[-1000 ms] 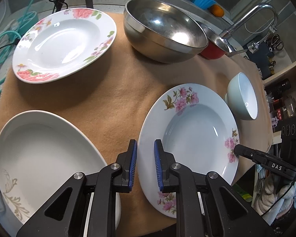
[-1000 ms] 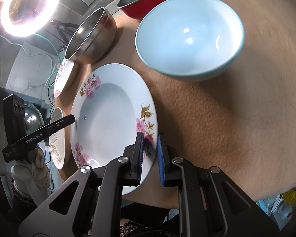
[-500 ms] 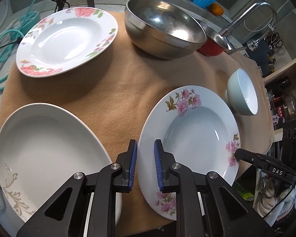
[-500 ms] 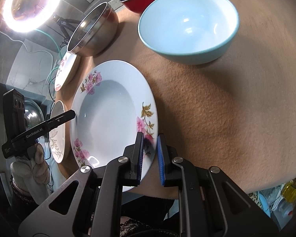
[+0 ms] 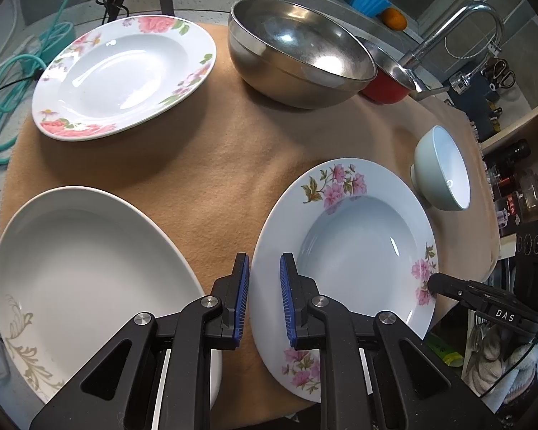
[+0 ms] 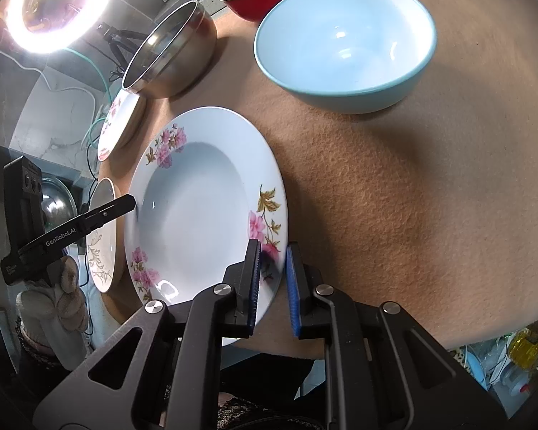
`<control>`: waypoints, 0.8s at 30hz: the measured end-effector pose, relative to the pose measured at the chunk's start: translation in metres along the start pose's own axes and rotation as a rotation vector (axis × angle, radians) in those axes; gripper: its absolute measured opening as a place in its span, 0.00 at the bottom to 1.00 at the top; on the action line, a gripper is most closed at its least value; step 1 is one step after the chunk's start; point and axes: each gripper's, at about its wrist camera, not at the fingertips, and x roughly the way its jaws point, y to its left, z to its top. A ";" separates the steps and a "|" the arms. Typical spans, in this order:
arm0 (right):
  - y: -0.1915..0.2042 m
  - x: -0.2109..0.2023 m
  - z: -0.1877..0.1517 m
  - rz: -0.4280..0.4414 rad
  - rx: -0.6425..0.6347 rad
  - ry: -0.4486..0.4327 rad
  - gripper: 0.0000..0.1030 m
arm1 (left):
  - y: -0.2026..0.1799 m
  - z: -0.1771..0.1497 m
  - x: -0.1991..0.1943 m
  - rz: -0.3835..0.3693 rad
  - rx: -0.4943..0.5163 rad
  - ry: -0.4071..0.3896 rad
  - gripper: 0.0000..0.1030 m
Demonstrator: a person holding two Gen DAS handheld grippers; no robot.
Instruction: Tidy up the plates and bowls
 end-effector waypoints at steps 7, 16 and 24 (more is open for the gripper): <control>0.002 -0.011 0.001 -0.036 -0.010 -0.037 0.14 | 0.002 0.002 -0.011 0.012 0.001 -0.035 0.15; 0.021 -0.037 0.009 -0.052 -0.052 -0.117 0.14 | 0.017 0.006 -0.035 0.006 -0.022 -0.088 0.15; 0.068 -0.045 0.016 -0.027 -0.138 -0.153 0.14 | 0.049 0.018 -0.066 0.011 -0.068 -0.158 0.15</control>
